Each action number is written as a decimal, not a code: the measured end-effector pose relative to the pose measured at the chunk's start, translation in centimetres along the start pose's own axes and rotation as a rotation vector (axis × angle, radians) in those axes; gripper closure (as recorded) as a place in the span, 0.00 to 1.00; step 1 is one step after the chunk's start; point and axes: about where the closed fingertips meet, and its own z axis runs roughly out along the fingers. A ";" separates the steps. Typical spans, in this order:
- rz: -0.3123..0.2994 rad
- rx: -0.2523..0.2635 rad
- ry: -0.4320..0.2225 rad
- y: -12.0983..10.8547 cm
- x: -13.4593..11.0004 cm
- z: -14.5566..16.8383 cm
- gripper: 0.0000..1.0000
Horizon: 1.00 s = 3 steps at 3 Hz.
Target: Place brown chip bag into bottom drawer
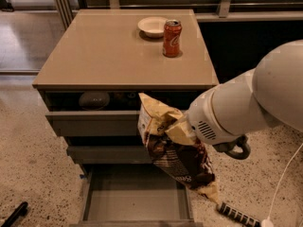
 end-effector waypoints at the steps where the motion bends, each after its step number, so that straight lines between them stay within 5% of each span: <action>1: 0.000 -0.003 -0.007 0.2 -0.4 0.5 1.00; 3: -0.057 -0.144 0.039 5.8 0.5 8.0 1.00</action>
Offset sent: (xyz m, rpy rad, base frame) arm -0.0123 0.0690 -0.0698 0.0562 0.0888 0.1257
